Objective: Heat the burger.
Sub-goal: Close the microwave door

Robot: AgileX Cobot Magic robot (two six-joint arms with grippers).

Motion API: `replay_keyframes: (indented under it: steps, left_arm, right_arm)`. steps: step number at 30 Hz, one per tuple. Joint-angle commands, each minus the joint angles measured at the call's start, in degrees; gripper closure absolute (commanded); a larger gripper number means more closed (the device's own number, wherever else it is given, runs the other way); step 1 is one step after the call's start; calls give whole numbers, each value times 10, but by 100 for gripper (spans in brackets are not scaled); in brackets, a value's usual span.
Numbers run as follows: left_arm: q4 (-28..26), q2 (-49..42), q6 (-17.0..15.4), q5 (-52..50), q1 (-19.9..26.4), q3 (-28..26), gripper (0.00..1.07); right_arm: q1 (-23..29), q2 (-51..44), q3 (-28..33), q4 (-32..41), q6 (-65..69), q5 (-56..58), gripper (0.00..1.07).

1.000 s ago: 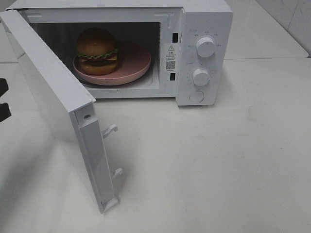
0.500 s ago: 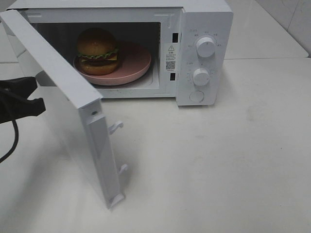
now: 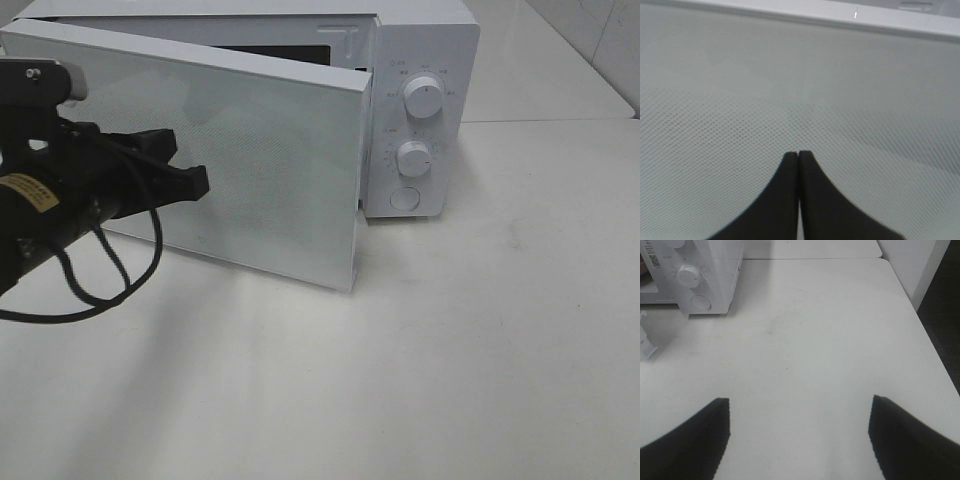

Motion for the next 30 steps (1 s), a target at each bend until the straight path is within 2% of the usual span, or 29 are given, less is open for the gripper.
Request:
replay_keyframes:
  steps: [1, 2, 3, 5, 9, 11, 18, 19, 24, 30]
  left_arm:
    - [-32, 15, 13, -2, -20, -27, 107]
    - [-50, 27, 25, 10, -33, -49, 107]
    - [-50, 27, 25, 10, -33, -49, 107]
    - [-70, 45, 46, 36, -48, -89, 107]
    - [-88, 61, 65, 50, -63, -125, 107]
    - [-110, 78, 85, 66, -73, -161, 107]
    - [-151, 111, 119, 101, -77, -222, 107]
    - [-163, 121, 132, 101, -77, -237, 107]
    - [-194, 138, 150, 106, -77, -268, 107]
    - [-206, 152, 151, 113, -77, -293, 107]
  right_arm:
    - [-3, -17, 3, -2, -5, -2, 32]
    - [-3, -17, 3, -2, -5, -2, 32]
    - [-3, -17, 3, -2, -5, -2, 32]
    - [-3, -17, 3, -2, -5, -2, 32]
    - [-3, -17, 3, -2, -5, -2, 32]
    - [-3, -17, 3, -2, -5, -2, 32]
    - [-3, -17, 3, -2, -5, -2, 32]
    - [-3, -17, 3, -2, -5, -2, 32]
    - [-3, -17, 3, -2, -5, -2, 32]
    - [-3, -17, 3, -2, -5, -2, 32]
